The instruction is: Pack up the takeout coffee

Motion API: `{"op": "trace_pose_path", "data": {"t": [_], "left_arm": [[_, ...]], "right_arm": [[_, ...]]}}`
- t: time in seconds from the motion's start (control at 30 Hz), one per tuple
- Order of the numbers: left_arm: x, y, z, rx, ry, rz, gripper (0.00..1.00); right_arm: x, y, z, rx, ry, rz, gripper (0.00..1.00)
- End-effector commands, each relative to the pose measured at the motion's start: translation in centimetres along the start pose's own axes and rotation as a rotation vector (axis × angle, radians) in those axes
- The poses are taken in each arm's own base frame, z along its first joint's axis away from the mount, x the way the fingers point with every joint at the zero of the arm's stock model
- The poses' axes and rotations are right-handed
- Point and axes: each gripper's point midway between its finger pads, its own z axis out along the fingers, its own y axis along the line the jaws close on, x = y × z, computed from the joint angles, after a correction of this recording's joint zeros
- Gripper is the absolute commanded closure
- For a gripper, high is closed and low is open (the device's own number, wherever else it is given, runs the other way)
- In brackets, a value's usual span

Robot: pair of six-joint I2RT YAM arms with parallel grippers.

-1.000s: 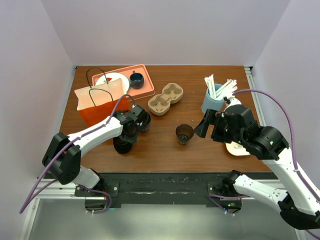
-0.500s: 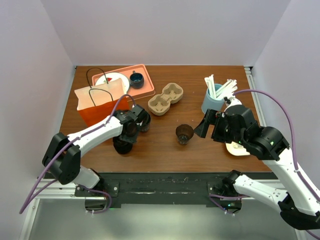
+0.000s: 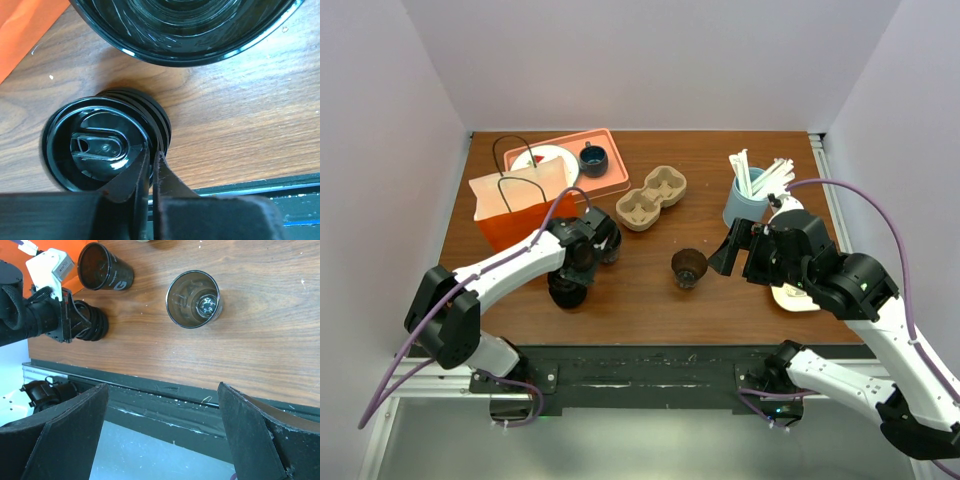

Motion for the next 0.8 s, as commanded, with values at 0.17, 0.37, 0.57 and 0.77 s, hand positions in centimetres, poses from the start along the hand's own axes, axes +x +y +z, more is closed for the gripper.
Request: {"op": "trace_pose_path", "data": {"t": [0.17,0.37,0.57,0.77], "left_arm": [[-1.2,-0.2,-1.2,0.022,-0.024,0.015,1.0],[-2.2,-0.7,-3.1,0.054,-0.045,0.011,1.0],[-3.6,-1.6,-6.1,0.135,-0.092,-0.001,1.0],[-5.8,-7.1,-12.5,0.517,-0.237,-0.001,1.0]], "right_arm": [[-0.7,0.4,-0.4,-0.02,-0.028,0.005,0.06],[-0.7,0.6,-0.3,-0.024,-0.028,0.005,0.06],[-0.8,1.4,-0.4,-0.065,-0.027,0.009,0.06],[-2.0,6.7,-1.5,-0.37,-0.09,0.05,0.13]]}}
